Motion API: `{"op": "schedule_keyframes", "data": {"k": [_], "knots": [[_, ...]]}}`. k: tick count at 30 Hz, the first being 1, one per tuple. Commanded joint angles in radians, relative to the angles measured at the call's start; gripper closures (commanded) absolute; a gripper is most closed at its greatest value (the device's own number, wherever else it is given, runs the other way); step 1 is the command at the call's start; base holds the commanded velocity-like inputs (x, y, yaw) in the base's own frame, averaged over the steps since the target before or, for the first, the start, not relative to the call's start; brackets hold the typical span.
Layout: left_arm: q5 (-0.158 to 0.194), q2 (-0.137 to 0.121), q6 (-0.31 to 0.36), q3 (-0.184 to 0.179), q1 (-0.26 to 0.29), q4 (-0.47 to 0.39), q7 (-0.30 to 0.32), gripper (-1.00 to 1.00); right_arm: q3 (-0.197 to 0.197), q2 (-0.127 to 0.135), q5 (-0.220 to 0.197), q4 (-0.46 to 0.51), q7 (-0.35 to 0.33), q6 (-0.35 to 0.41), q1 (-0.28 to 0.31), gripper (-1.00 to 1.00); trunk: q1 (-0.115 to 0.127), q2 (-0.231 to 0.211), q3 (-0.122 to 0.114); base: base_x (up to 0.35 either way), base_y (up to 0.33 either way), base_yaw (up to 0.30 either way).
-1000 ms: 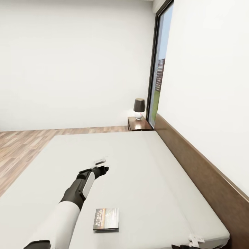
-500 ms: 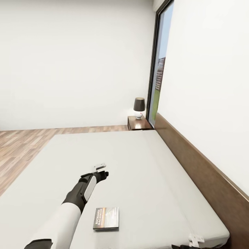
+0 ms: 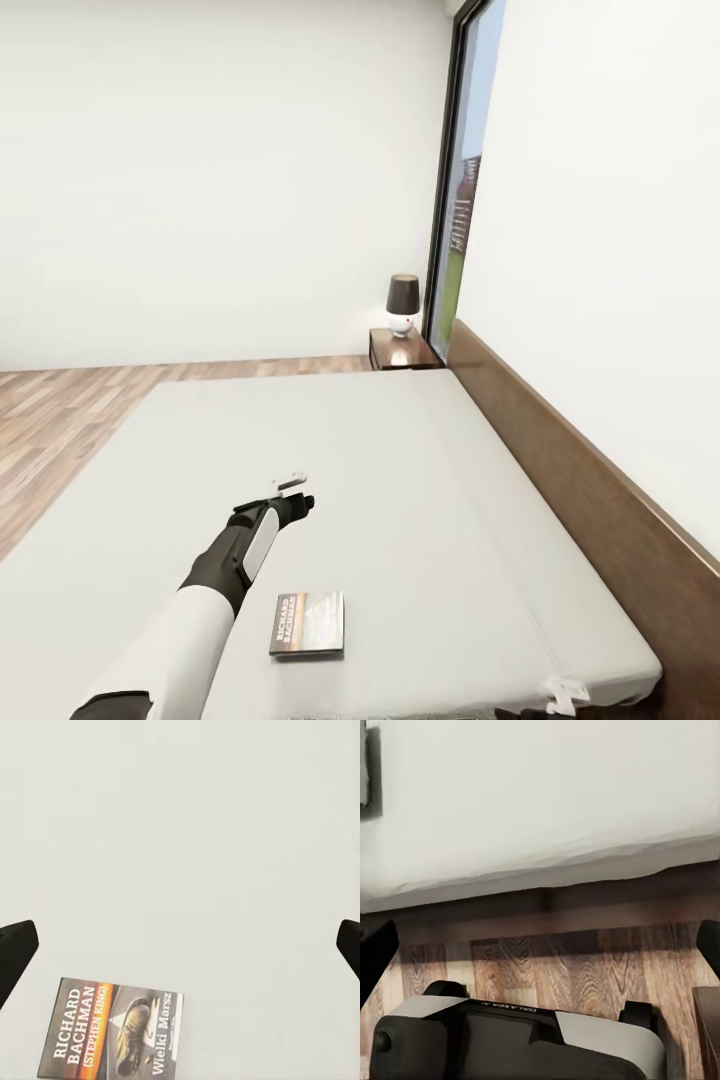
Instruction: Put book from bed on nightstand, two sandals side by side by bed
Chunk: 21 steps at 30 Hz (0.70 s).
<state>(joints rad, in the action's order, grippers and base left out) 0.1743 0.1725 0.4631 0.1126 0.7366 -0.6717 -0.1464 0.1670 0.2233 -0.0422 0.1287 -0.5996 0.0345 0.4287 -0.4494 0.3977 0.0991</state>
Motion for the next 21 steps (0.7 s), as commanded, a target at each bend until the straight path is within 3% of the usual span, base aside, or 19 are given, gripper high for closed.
{"op": "schedule_keyframes", "data": {"k": [1,3,6,12,15,19,21], "knots": [[0.011,0.001,0.005,0.002,0.001,-0.002,-0.006,-1.0,0.002,0.002,-0.004,0.0,-0.045,0.006,0.001,-1.0,-0.001,0.002,0.004,0.0,0.0,0.0],[0.011,0.001,0.005,0.002,0.0,-0.002,-0.006,-1.0,0.0,0.004,-0.003,0.002,-0.159,0.013,0.001,-1.0,-0.001,0.002,0.007,0.0,0.0,0.0],[0.011,0.001,0.005,0.002,0.001,-0.002,-0.006,-1.0,-0.001,0.005,-0.002,0.007,-0.242,0.047,0.001,-1.0,-0.001,0.002,0.012,0.0,0.0,0.0],[0.011,0.001,0.005,0.002,0.001,-0.002,-0.006,-1.0,-0.004,0.008,0.001,0.008,-0.27,0.076,0.001,-1.0,-0.001,0.002,0.021,0.0,0.0,0.0],[0.011,0.001,0.005,0.002,0.001,-0.001,-0.006,-1.0,-0.011,0.008,0.041,0.006,-0.305,0.077,0.001,-1.0,-0.001,0.002,0.026,0.0,0.0,0.0],[0.011,0.001,0.004,0.002,0.0,-0.001,-0.006,-1.0,-0.015,0.008,0.133,0.003,-0.417,0.075,0.001,-1.0,-0.001,0.002,0.032,0.0,0.0,0.0],[0.011,0.001,0.004,0.002,0.001,-0.001,-0.006,-1.0,-0.016,0.007,0.148,0.002,-0.442,0.071,0.001,-1.0,-0.001,0.002,0.036,0.0,0.0,0.0]]}}
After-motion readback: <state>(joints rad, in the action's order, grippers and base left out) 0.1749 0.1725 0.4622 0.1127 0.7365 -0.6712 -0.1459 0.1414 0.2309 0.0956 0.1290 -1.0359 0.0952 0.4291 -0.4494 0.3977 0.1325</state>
